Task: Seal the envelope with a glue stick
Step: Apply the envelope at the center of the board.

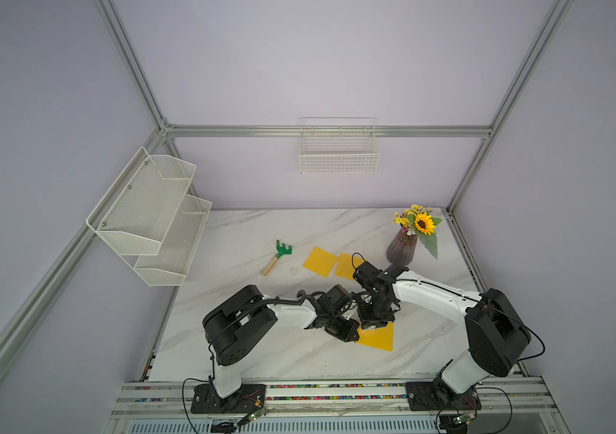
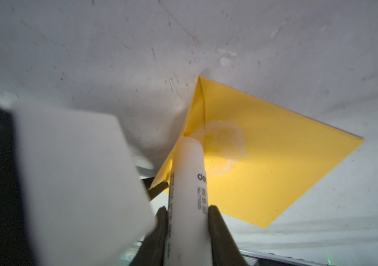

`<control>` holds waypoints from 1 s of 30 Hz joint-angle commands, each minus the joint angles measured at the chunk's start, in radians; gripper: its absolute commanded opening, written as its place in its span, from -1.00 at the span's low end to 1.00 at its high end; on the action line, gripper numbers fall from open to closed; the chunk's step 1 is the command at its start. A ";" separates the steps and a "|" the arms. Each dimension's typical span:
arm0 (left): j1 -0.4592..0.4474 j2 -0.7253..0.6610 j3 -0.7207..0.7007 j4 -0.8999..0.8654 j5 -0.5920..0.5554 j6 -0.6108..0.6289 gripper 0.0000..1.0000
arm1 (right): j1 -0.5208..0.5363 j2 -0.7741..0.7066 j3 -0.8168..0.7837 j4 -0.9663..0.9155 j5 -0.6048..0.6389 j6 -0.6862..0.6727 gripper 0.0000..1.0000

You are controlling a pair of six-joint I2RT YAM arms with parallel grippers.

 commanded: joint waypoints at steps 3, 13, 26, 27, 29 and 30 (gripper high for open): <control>0.002 -0.018 -0.010 -0.025 -0.057 0.010 -1.00 | 0.012 0.040 0.035 -0.194 0.129 -0.019 -1.00; 0.002 -0.048 -0.002 -0.134 -0.167 0.022 -1.00 | -0.011 -0.043 0.092 -0.076 0.141 0.004 -1.00; 0.004 -0.197 -0.061 -0.311 -0.303 0.045 -0.84 | -0.171 -0.149 0.030 0.125 -0.049 -0.011 -1.00; 0.004 -0.210 -0.060 -0.329 -0.316 0.048 -0.68 | -0.183 -0.150 0.024 0.131 -0.055 -0.017 -1.00; 0.004 -0.237 -0.051 -0.358 -0.348 0.054 -0.44 | -0.202 -0.152 0.020 0.132 -0.069 -0.032 -1.00; 0.005 -0.249 -0.043 -0.369 -0.364 0.054 -0.37 | -0.208 -0.156 0.016 0.130 -0.073 -0.041 -1.00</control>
